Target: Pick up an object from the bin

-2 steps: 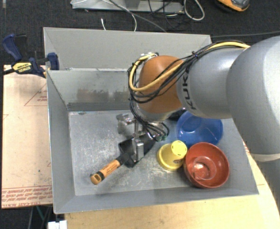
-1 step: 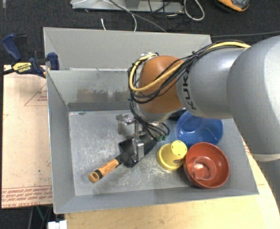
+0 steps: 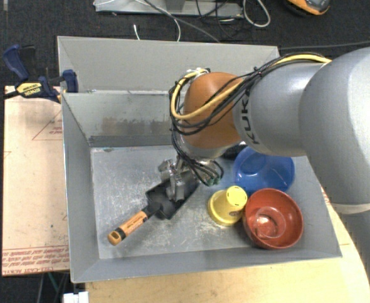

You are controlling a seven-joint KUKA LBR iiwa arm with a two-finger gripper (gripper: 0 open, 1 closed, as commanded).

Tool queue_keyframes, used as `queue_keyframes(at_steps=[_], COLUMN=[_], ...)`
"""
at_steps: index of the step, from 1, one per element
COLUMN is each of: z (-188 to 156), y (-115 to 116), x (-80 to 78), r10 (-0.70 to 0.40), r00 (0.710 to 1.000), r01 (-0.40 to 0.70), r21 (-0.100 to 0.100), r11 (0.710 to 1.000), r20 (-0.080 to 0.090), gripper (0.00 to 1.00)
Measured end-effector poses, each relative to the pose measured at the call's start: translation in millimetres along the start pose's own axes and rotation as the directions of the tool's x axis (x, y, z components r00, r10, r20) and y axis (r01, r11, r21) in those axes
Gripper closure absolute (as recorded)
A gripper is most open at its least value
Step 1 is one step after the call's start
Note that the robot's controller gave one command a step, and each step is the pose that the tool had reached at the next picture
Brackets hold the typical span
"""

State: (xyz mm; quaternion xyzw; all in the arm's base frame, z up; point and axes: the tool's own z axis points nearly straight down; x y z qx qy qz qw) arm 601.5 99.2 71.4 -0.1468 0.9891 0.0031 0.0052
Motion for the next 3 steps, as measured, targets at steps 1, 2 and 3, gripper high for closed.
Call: queue_keyframes(at_steps=[1,2,3], z=[0,-13,-48], y=[0,1,1], x=[0.0,2.4,2.3], r10=[0.0,0.001,0.0], r00=[1.0,1.0,1.0], r01=[0.0,-0.001,0.0], r21=[0.0,-0.001,-0.002], r11=[1.0,1.0,1.0], r20=[0.0,-0.008,-0.009], gripper=[1.0,1.0,1.0])
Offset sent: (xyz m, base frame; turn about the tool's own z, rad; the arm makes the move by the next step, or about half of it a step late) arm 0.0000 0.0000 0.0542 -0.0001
